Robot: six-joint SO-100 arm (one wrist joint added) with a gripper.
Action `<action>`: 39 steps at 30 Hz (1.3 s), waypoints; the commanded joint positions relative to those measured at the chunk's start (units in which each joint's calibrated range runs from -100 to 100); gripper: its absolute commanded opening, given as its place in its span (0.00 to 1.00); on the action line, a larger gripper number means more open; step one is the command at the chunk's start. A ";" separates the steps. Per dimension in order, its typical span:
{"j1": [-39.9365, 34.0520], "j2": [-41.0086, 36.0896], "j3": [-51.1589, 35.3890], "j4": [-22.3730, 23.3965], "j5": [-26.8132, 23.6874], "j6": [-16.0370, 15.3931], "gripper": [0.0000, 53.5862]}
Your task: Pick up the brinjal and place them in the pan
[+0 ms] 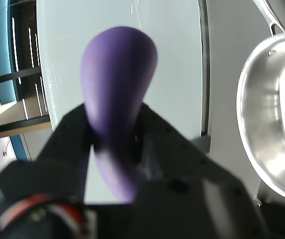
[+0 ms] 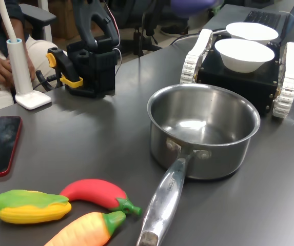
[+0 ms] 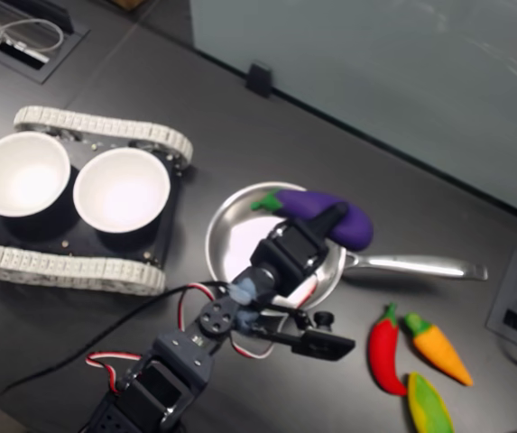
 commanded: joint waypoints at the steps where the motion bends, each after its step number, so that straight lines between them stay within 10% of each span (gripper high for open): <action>1: -4.66 -4.10 1.00 -3.91 -0.68 1.22 0.00; 39: -11.77 -4.69 27.99 -15.34 -0.29 4.75 0.00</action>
